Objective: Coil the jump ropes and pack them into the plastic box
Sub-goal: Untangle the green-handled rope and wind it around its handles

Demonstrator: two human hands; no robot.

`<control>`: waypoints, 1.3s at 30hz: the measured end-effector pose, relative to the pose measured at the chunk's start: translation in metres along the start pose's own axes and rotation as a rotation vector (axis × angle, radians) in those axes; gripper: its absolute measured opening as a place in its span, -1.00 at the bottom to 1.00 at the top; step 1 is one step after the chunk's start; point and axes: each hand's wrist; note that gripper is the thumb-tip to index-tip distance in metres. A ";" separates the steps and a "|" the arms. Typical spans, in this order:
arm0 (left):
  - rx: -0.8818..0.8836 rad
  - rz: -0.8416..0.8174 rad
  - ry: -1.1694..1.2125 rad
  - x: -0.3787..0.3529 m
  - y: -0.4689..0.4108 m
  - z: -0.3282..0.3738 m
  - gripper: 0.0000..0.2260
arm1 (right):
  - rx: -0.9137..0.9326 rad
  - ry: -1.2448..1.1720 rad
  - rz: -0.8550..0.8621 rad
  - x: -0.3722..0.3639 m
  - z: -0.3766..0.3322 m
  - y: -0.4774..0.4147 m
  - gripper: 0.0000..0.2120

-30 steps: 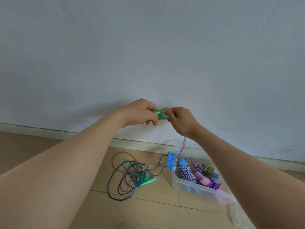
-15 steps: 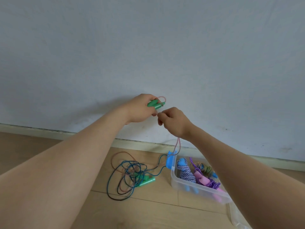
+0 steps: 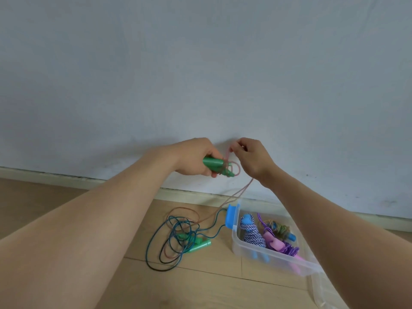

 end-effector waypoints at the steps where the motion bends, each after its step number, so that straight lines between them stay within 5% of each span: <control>1: -0.017 0.025 0.059 0.000 -0.001 0.003 -0.82 | 0.006 0.014 -0.019 0.000 0.006 0.000 -0.75; 8: 0.085 0.200 0.280 0.002 -0.006 -0.006 -0.96 | 0.048 0.178 -0.266 -0.016 -0.005 0.014 -0.66; 13: 0.267 0.337 -0.129 -0.004 -0.009 -0.024 -0.94 | 0.223 0.309 -0.372 -0.034 -0.028 0.018 -0.57; 17: 0.281 0.203 -0.313 -0.010 -0.005 -0.018 -0.79 | 0.376 0.347 -0.289 -0.035 -0.032 0.015 -0.61; 23: 0.124 0.078 -0.381 -0.008 -0.005 -0.010 -0.86 | 0.168 0.118 -0.033 -0.016 -0.030 0.008 -0.78; 26: 0.033 0.070 -0.287 -0.006 -0.007 -0.015 -0.90 | 0.056 -0.105 -0.058 -0.002 -0.021 0.005 -0.83; 33: -0.044 0.301 -0.026 -0.001 0.002 0.007 -0.75 | -0.232 -0.672 -0.109 0.010 -0.002 0.005 -0.79; 39: -0.040 0.456 0.184 0.005 0.004 0.029 -0.65 | -0.228 -0.735 -0.195 0.003 -0.011 0.012 -0.63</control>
Point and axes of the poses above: each hand's wrist, its own y-axis away from the middle knuckle, its own x-axis out of the back of the hand, z = x × y, and after that the axes turned 10 degrees about x, right-handed
